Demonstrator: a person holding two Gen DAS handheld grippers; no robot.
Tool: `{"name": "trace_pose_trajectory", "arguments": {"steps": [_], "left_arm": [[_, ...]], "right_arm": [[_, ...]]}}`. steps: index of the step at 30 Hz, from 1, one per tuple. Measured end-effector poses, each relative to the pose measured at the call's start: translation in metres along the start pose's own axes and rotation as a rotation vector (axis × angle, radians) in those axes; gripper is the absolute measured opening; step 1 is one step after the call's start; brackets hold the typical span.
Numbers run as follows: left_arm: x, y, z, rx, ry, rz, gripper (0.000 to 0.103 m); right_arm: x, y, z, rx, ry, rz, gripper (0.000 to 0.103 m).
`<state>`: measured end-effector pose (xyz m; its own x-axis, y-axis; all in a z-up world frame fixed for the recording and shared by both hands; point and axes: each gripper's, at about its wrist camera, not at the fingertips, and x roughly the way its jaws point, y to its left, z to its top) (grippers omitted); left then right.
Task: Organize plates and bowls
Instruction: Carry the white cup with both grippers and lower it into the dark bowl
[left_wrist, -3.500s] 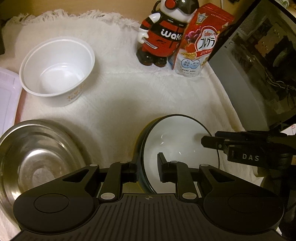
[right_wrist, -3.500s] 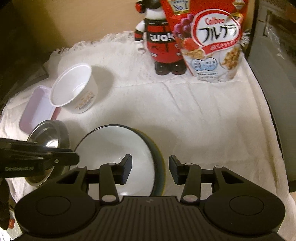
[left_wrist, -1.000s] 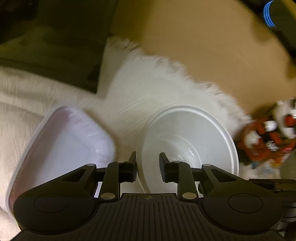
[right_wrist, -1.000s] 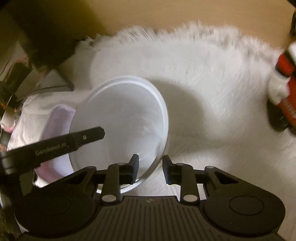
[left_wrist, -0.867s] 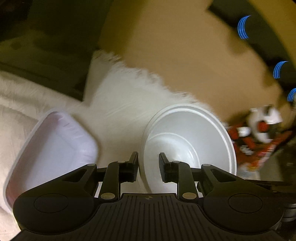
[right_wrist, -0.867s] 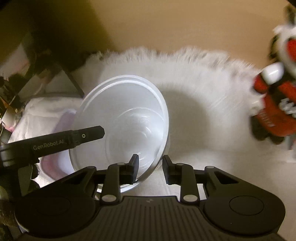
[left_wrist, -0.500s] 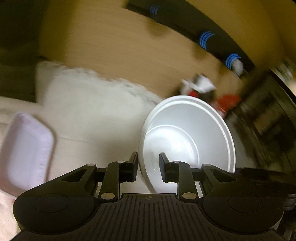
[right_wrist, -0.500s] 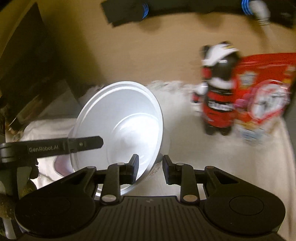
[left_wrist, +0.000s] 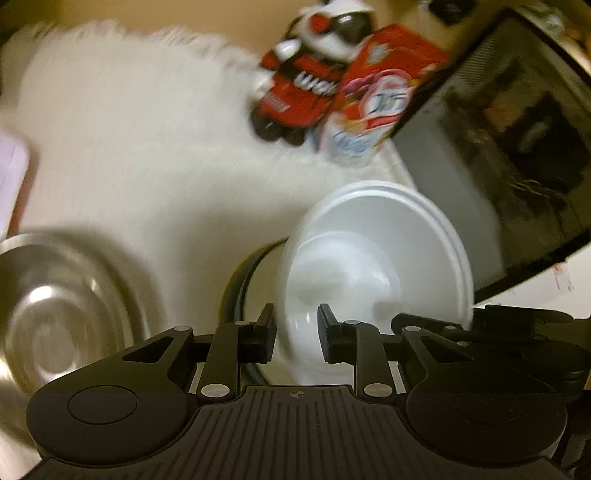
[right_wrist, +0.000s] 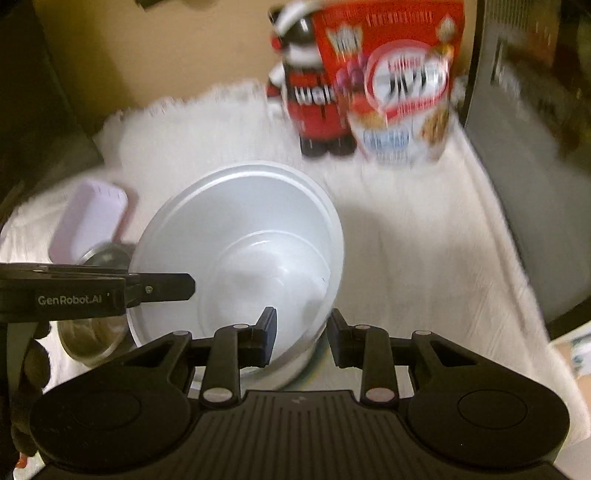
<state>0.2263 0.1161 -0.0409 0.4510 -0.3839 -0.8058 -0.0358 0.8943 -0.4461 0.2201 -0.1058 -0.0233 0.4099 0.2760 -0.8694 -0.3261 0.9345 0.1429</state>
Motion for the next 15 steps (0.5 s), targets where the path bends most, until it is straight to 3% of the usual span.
{"name": "trace_pose_trajectory", "arguments": {"steps": [9, 15], "left_arm": [[-0.027, -0.001, -0.003, -0.063, -0.097, 0.017, 0.027], [-0.029, -0.008, -0.003, -0.076, -0.110, 0.037, 0.027]], "right_arm": [[0.011, -0.010, 0.011, -0.087, -0.053, 0.085, 0.031], [0.027, -0.018, 0.019, -0.089, -0.059, 0.136, 0.034]]}}
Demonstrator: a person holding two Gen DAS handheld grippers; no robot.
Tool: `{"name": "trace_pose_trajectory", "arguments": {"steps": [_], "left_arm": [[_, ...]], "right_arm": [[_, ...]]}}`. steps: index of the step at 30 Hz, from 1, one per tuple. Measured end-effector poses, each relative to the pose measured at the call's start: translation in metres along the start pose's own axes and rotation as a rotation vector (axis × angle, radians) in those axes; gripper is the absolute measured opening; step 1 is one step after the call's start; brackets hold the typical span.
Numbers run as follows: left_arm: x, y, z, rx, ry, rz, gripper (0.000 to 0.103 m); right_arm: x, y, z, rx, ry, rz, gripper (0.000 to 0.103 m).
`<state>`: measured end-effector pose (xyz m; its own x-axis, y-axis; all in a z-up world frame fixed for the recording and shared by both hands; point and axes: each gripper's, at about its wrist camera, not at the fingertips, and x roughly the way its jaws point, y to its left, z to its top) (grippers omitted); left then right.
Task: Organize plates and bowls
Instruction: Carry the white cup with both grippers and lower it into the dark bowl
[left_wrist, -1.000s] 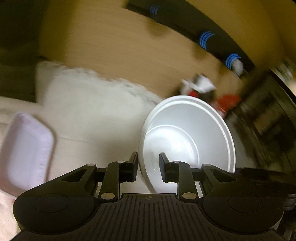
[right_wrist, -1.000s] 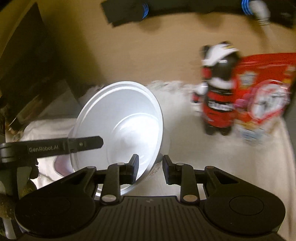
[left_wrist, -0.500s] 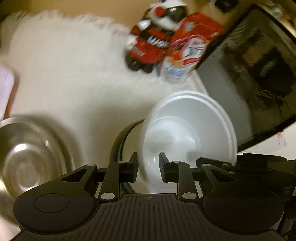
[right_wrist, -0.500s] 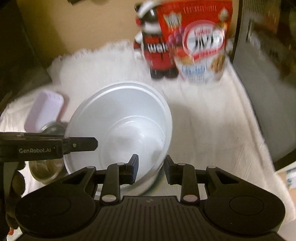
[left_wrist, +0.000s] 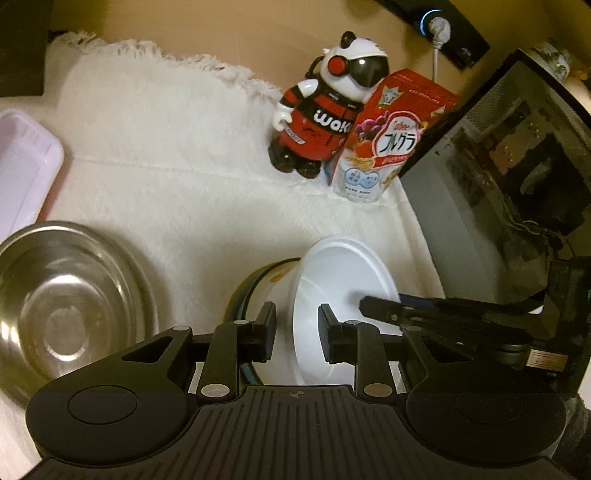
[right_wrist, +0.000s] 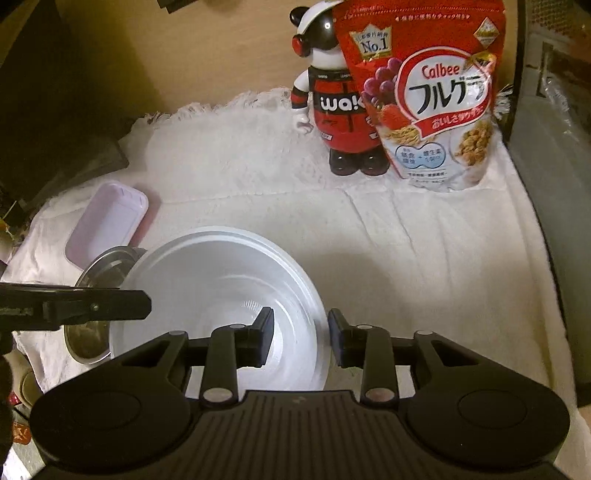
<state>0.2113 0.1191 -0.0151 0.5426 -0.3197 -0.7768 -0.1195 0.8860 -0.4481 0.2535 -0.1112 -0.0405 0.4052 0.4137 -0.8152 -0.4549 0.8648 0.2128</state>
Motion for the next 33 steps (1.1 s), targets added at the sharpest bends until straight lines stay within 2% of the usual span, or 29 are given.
{"name": "trace_pose_trajectory", "arguments": {"steps": [8, 13, 18, 20, 22, 25, 30, 33], "left_arm": [[0.004, 0.007, -0.001, -0.021, 0.017, 0.015, 0.028], [0.016, 0.013, -0.004, -0.033, 0.033, 0.125, 0.025], [0.010, 0.013, -0.004, -0.047, 0.018, 0.076, 0.025], [0.006, 0.013, -0.001, -0.053, -0.004, 0.053, 0.025], [0.002, 0.012, 0.000, -0.065, -0.019, 0.013, 0.025], [0.002, 0.007, 0.003, -0.047, -0.027, 0.002, 0.025], [0.005, 0.005, 0.003, -0.024, -0.026, 0.012, 0.024], [0.003, 0.007, 0.002, -0.022, -0.080, 0.058, 0.020]], "right_arm": [[0.009, 0.000, 0.009, -0.043, 0.000, 0.020, 0.034], [0.007, 0.001, 0.013, -0.074, 0.004, 0.069, 0.034], [0.018, 0.000, 0.005, -0.129, 0.020, -0.038, 0.034], [0.020, -0.007, 0.002, -0.113, 0.032, -0.049, 0.034], [0.021, -0.014, 0.000, -0.085, 0.045, -0.039, 0.034], [0.019, -0.017, -0.003, -0.074, 0.050, -0.033, 0.034], [0.010, -0.015, -0.001, -0.051, 0.039, 0.037, 0.034], [0.006, -0.008, 0.001, -0.068, 0.027, 0.056, 0.034]]}}
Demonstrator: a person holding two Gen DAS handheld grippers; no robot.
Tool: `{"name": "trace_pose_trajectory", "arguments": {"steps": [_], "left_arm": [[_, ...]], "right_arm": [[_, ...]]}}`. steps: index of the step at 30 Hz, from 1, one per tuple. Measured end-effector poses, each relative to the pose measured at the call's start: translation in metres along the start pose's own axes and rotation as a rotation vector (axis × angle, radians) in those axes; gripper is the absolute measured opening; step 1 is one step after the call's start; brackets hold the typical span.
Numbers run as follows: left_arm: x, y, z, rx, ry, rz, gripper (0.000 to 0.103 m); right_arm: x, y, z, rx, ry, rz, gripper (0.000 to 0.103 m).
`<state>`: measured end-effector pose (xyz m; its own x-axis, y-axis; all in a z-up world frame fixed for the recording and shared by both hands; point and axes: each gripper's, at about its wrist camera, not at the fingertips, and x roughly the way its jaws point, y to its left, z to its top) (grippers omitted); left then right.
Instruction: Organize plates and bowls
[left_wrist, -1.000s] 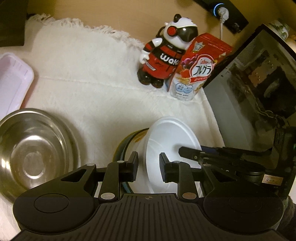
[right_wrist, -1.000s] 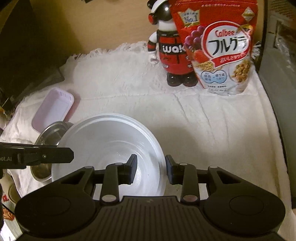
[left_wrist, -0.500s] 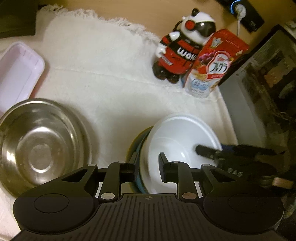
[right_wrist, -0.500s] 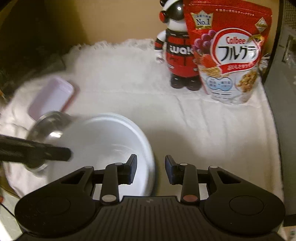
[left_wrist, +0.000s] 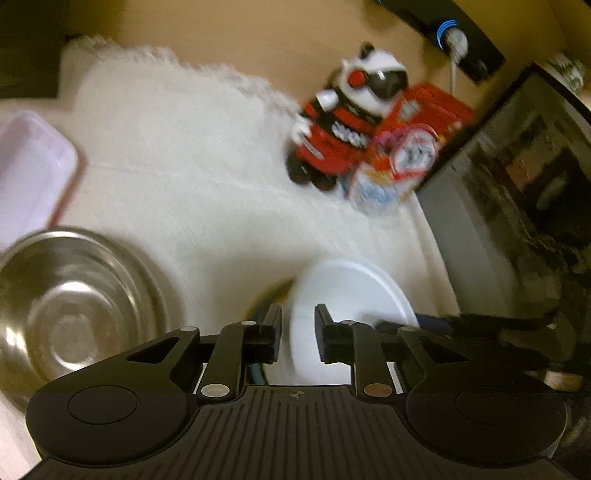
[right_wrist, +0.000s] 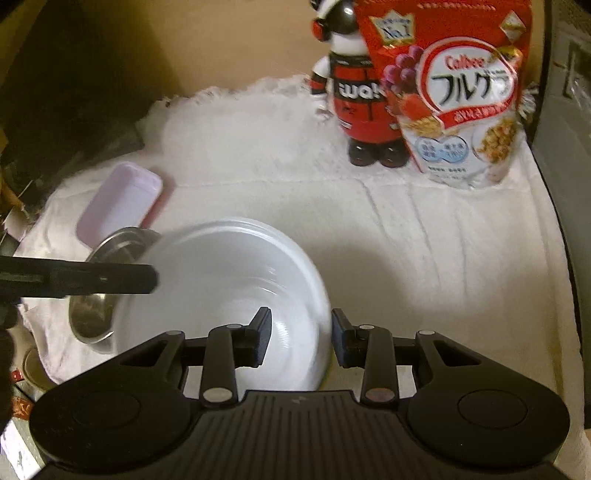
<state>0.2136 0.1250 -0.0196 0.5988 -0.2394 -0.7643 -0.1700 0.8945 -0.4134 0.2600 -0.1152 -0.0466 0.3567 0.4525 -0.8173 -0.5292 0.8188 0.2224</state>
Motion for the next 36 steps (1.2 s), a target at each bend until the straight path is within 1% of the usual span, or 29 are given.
{"name": "trace_pose_trajectory", "arguments": {"steps": [2, 4, 5, 6, 8, 9, 11, 13, 15, 17, 18, 20, 22, 23, 25, 29, 30, 33, 35, 36], "left_arm": [[-0.005, 0.001, 0.001, 0.009, -0.037, 0.042, 0.020], [-0.009, 0.002, 0.004, 0.015, -0.036, 0.029, 0.020], [-0.011, 0.003, 0.004, 0.015, -0.034, 0.017, 0.020], [-0.013, 0.004, 0.004, 0.014, -0.035, 0.011, 0.020], [-0.019, 0.006, 0.002, 0.001, -0.054, 0.008, 0.019], [-0.020, 0.007, 0.003, -0.004, -0.056, 0.004, 0.017], [-0.018, 0.007, 0.001, -0.009, -0.033, -0.020, 0.016], [-0.014, 0.006, -0.001, 0.001, -0.002, -0.022, 0.016], [-0.010, 0.001, -0.004, 0.035, 0.013, 0.010, 0.016], [-0.007, -0.004, -0.007, 0.085, 0.025, 0.066, 0.016], [-0.005, -0.005, -0.008, 0.098, 0.029, 0.080, 0.016], [-0.003, -0.003, -0.009, 0.084, 0.037, 0.082, 0.016], [-0.004, 0.002, -0.007, 0.042, 0.039, 0.062, 0.016], [-0.005, 0.005, -0.007, 0.024, 0.043, 0.044, 0.015], [-0.006, 0.010, -0.007, -0.016, 0.064, -0.005, 0.015], [-0.001, 0.007, -0.010, -0.019, 0.093, 0.015, 0.014], [0.000, 0.004, -0.009, -0.026, 0.099, 0.002, 0.020], [-0.004, -0.002, -0.003, -0.014, 0.073, -0.021, 0.020], [-0.007, -0.002, 0.001, -0.018, 0.069, -0.016, 0.019], [-0.008, -0.003, 0.001, -0.009, 0.066, 0.000, 0.019]], "right_arm": [[-0.001, 0.005, 0.003, -0.025, -0.015, -0.021, 0.034], [-0.004, 0.006, 0.006, -0.042, -0.033, -0.048, 0.035], [-0.007, 0.005, 0.007, -0.049, -0.045, -0.059, 0.037], [-0.009, 0.004, 0.007, -0.057, -0.057, -0.071, 0.042], [-0.014, 0.001, 0.008, -0.063, -0.076, -0.090, 0.050], [-0.016, -0.001, 0.008, -0.063, -0.085, -0.091, 0.051], [-0.019, -0.003, 0.008, -0.066, -0.095, -0.082, 0.051], [-0.020, -0.002, 0.005, -0.077, -0.101, -0.079, 0.051], [-0.019, 0.002, 0.003, -0.099, -0.103, -0.089, 0.051], [-0.018, 0.006, 0.000, -0.120, -0.119, -0.116, 0.051], [-0.018, 0.007, -0.003, -0.124, -0.135, -0.132, 0.051], [-0.018, 0.009, -0.006, -0.120, -0.168, -0.164, 0.051], [-0.016, 0.008, -0.005, -0.117, -0.147, -0.168, 0.051], [-0.014, 0.007, -0.004, -0.112, -0.120, -0.150, 0.051], [-0.014, 0.005, -0.005, -0.084, -0.095, -0.111, 0.051], [-0.008, 0.005, -0.008, -0.052, -0.054, -0.067, 0.051], [-0.005, 0.006, -0.008, -0.049, -0.044, -0.059, 0.051], [0.004, 0.009, -0.007, -0.049, -0.019, -0.071, 0.050], [0.007, 0.008, -0.005, -0.037, -0.011, -0.074, 0.049], [0.008, 0.006, -0.004, -0.029, -0.005, -0.072, 0.049]]}}
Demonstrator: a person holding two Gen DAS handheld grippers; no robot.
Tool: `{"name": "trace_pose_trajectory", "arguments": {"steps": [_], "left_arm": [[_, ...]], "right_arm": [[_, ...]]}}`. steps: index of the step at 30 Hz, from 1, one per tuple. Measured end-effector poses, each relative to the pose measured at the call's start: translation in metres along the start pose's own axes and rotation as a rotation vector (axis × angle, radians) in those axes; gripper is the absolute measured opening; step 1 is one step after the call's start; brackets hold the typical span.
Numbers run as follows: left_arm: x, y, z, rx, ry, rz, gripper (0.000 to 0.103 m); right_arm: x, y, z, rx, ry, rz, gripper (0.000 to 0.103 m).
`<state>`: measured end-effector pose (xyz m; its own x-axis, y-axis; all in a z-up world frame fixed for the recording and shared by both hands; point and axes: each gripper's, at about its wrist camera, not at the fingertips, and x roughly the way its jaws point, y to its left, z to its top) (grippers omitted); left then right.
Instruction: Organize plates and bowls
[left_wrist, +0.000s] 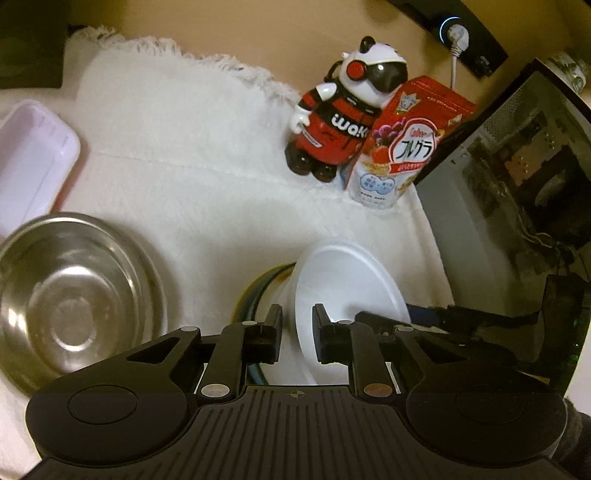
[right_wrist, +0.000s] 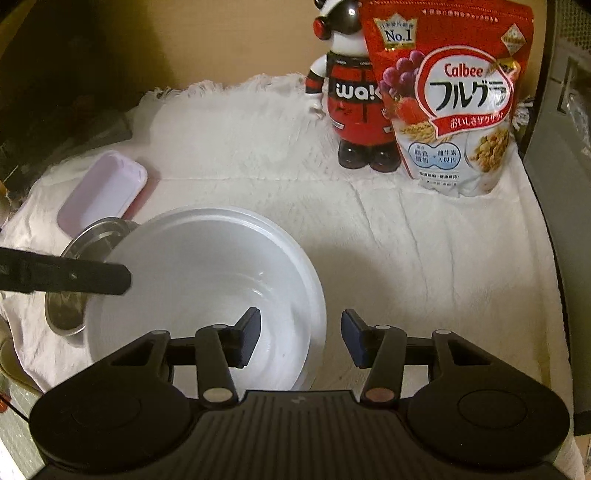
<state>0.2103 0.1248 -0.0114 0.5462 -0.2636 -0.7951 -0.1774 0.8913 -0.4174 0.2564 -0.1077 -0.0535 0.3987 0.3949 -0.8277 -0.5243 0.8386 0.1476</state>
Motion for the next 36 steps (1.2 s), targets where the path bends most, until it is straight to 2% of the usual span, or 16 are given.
{"name": "trace_pose_trajectory", "arguments": {"steps": [4, 6, 15, 17, 20, 22, 24, 29, 32, 34, 36], "left_arm": [[0.003, -0.005, -0.003, 0.087, 0.008, 0.125, 0.022], [0.006, -0.005, -0.005, 0.103, 0.019, 0.140, 0.027], [0.024, -0.004, -0.008, 0.120, 0.072, 0.144, 0.027], [0.029, -0.001, -0.007, 0.106, 0.089, 0.119, 0.027], [0.038, 0.020, -0.006, -0.022, 0.137, 0.011, 0.031], [0.041, 0.033, -0.005, -0.097, 0.147, -0.030, 0.036], [0.042, 0.039, -0.003, -0.117, 0.151, -0.047, 0.040], [0.046, 0.028, -0.001, -0.045, 0.149, -0.007, 0.040], [0.048, 0.019, -0.001, 0.042, 0.121, 0.076, 0.049], [0.050, 0.012, -0.002, 0.107, 0.113, 0.121, 0.048], [0.058, 0.012, -0.002, 0.099, 0.149, 0.087, 0.044]], "right_arm": [[0.006, -0.006, 0.002, 0.004, 0.022, -0.020, 0.049], [0.011, -0.008, 0.001, 0.009, 0.040, -0.032, 0.049], [0.026, -0.019, -0.006, 0.057, 0.100, 0.018, 0.049], [0.028, -0.021, -0.007, 0.069, 0.111, 0.037, 0.049], [0.032, -0.024, -0.011, 0.097, 0.132, 0.065, 0.049], [0.037, -0.028, -0.013, 0.121, 0.145, 0.080, 0.049], [0.039, -0.032, -0.014, 0.155, 0.148, 0.098, 0.049], [0.044, -0.039, -0.011, 0.215, 0.162, 0.128, 0.049], [0.047, -0.039, -0.012, 0.232, 0.179, 0.155, 0.049], [0.048, -0.039, -0.013, 0.235, 0.182, 0.166, 0.049], [0.048, -0.037, -0.013, 0.233, 0.184, 0.171, 0.049]]}}
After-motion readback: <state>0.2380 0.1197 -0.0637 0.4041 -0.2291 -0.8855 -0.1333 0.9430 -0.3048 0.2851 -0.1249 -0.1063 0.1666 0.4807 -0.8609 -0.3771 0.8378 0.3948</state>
